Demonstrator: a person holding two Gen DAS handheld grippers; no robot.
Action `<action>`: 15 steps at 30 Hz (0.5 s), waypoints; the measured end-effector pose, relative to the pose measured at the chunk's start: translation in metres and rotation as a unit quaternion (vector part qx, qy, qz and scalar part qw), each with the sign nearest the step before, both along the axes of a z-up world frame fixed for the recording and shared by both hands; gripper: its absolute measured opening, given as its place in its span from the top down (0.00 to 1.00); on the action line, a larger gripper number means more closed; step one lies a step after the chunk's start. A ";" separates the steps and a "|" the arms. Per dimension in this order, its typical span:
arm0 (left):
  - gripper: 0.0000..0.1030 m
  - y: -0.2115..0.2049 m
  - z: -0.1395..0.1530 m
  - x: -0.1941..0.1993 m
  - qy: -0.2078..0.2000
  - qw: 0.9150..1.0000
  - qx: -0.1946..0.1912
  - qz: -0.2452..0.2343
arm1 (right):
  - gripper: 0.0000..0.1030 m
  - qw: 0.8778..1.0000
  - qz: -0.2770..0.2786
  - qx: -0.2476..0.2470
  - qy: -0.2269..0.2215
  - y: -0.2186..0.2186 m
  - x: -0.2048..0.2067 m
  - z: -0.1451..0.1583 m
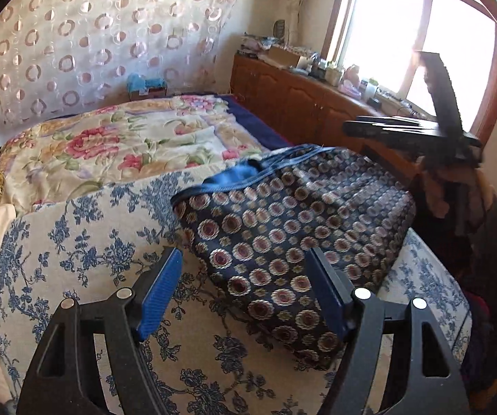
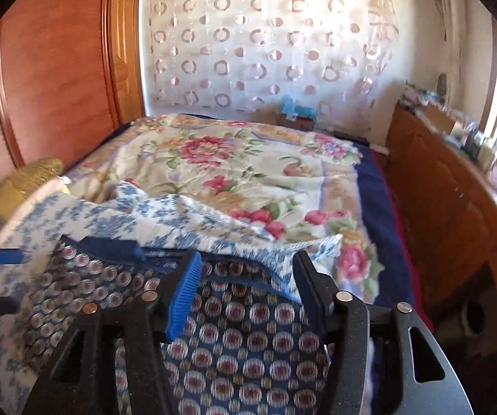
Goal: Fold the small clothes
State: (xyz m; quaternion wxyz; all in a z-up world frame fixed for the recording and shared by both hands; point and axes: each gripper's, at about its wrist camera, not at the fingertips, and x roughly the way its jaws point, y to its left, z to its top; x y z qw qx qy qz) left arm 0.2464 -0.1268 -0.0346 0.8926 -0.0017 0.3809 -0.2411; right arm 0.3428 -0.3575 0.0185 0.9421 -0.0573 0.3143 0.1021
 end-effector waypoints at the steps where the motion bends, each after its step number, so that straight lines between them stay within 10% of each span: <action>1: 0.28 0.001 -0.003 0.002 0.005 1.000 0.003 0.003 | 0.34 1.000 -0.004 -0.003 0.002 -0.004 -0.007 -0.003; 15: 0.33 -0.007 -0.039 0.040 0.090 0.996 -0.011 0.005 | 0.28 0.987 -0.057 0.092 0.116 -0.066 -0.025 -0.050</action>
